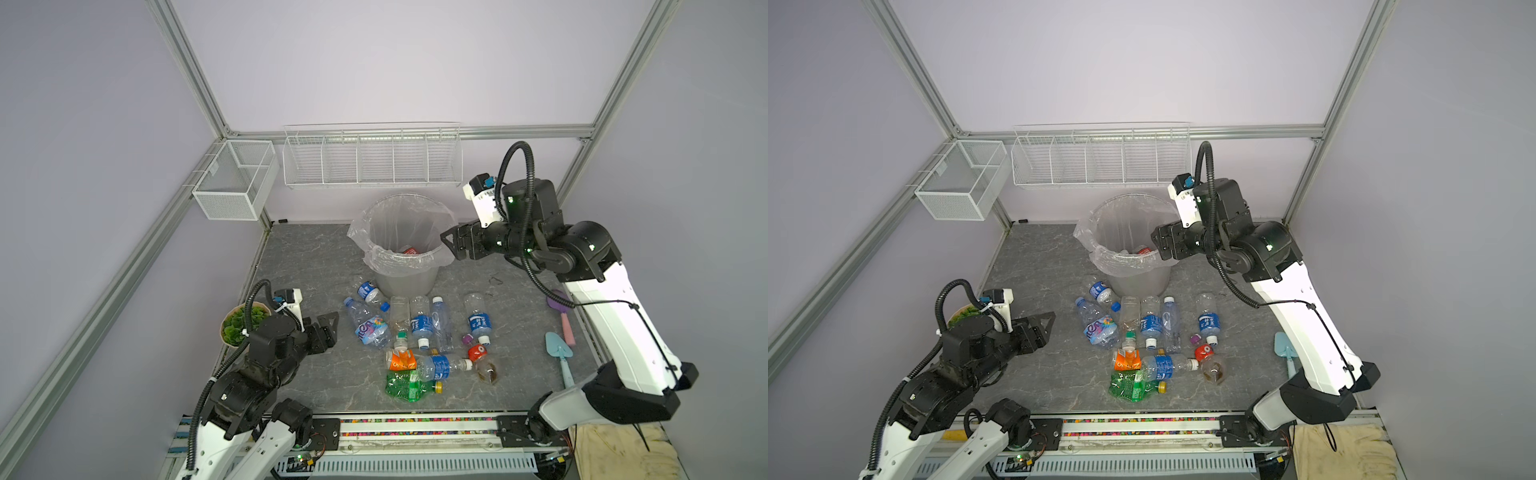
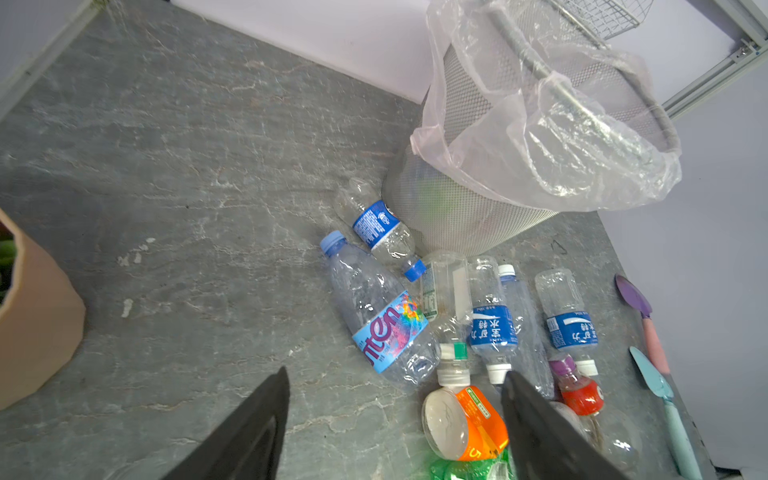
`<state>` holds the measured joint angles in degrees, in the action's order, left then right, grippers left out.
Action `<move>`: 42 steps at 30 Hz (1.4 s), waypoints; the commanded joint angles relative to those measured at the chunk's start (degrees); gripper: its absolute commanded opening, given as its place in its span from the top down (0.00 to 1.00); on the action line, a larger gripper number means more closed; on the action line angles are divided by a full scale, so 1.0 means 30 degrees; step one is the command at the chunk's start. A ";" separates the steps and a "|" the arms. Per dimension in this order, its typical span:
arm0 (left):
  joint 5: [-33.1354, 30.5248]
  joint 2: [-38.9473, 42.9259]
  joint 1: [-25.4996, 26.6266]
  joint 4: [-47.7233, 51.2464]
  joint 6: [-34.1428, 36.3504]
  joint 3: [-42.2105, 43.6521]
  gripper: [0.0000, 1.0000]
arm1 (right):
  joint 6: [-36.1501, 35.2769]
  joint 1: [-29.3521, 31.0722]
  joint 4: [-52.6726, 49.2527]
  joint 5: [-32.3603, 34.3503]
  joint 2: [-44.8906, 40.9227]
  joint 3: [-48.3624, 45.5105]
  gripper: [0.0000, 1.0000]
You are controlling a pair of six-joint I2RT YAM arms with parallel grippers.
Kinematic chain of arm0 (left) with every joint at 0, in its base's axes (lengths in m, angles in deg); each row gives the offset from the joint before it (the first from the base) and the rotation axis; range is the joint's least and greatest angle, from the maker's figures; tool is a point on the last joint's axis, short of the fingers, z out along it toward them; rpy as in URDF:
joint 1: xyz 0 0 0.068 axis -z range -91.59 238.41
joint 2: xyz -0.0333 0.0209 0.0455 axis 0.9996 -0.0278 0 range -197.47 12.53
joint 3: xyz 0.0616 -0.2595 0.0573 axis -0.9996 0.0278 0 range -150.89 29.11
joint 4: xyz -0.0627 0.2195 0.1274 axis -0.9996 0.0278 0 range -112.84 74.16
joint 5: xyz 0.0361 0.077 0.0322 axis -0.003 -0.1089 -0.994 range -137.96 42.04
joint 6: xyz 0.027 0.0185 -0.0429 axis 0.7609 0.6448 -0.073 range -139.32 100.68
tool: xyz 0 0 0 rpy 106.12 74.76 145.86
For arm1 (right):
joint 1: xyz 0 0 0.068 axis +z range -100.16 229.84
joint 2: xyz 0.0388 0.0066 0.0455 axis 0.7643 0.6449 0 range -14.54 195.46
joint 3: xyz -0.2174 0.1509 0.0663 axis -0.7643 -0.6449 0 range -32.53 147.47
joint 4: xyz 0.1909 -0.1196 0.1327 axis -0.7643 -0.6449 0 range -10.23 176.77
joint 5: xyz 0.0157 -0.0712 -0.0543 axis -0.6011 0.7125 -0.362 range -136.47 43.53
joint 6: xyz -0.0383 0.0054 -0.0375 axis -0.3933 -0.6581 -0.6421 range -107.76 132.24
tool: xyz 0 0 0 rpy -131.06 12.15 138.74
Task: Throw the plastic bottles in the bin
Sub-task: 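Withdraw the right gripper while the left gripper reaches to the crushed green bottle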
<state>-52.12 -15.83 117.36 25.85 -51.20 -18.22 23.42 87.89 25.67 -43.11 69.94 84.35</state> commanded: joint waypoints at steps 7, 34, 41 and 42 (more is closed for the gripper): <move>-0.1653 -0.0151 0.6040 -0.0941 -0.2770 0.1098 0.19 | 0.0863 0.0125 0.1850 -0.0279 -0.2458 -0.3335 0.12; -0.5823 -0.9781 1.7874 -0.8568 -1.8598 0.4362 0.21 | 0.1535 -0.0091 0.2555 0.0225 -0.4553 -0.6365 0.12; -0.5466 -0.9116 1.8297 -1.0620 -2.1743 0.6849 0.21 | 0.1473 -0.0315 0.2553 0.0522 -0.4960 -0.6958 0.12; -0.5468 -0.9316 1.8421 -1.0626 -2.1858 0.6770 0.21 | 0.1469 -0.0358 0.2609 0.0522 -0.4960 -0.6996 0.12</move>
<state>-68.36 -42.95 171.67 -4.16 -110.08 1.32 27.29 87.23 32.20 -42.46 55.93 64.19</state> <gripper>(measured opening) 0.787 0.880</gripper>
